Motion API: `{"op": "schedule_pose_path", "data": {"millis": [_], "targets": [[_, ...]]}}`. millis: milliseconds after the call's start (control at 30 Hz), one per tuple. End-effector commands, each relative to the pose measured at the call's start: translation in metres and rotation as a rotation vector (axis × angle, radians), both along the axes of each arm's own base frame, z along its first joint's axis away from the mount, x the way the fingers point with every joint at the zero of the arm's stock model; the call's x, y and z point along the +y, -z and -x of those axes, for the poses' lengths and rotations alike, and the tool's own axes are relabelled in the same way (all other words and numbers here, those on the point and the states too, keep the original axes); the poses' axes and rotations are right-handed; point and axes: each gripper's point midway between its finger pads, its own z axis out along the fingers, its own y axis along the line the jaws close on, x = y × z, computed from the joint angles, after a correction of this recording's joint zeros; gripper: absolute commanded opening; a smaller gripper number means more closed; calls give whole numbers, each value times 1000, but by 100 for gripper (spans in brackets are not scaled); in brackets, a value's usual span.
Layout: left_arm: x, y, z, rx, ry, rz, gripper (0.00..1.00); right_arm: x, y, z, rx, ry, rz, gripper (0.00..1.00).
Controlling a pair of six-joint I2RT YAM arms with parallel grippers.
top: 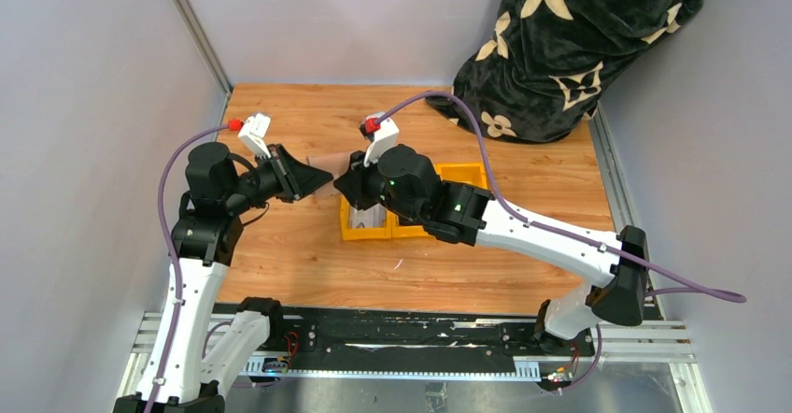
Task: Take the credit cards out of the card holder
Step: Open the card holder.
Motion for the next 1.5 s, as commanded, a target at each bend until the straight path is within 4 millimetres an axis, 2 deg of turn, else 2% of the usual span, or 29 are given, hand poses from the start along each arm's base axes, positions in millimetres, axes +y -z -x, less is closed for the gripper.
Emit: {"op": "schedule_pose_path", "data": {"millis": [0,67,200,300,367,500,567,633,767,900,1033,1133,1267,1467], "targets": [[-8,-15,9,-47,57,39,0,21,-10,20,22,-74,-54,8],[-7,-15,9,-51,49,36,0,20,-10,21,21,-76,-56,0],[-5,-16,7,-61,33,23,0,19,-16,31,-11,-118,-83,0],[-2,-17,4,-71,16,7,0,19,-28,48,-54,-191,-132,0],[-1,-20,1,-80,4,1,0,18,-25,61,-62,-250,-141,0],[-1,-29,-3,-91,2,9,0,14,-17,86,-61,-366,-152,7],[-3,-35,-3,-103,10,22,0,8,-10,92,-55,-394,-136,17],[-6,-43,0,-114,32,37,0,0,-4,92,-53,-380,-114,35],[-11,-56,8,-132,77,65,0,-28,-3,80,-33,-286,-125,57],[-18,-73,22,-176,148,110,0,-62,-18,70,-10,-220,-210,67],[-21,-81,31,-175,186,131,0,-92,-27,52,-52,-120,-190,70],[-25,-89,41,-157,220,181,0,-102,-25,49,-98,-129,-124,70],[-29,-104,54,-158,273,258,0,-101,-32,56,-125,-200,-120,68],[-32,-123,72,-162,329,321,0,-87,-50,69,-92,-309,-247,62]]}}
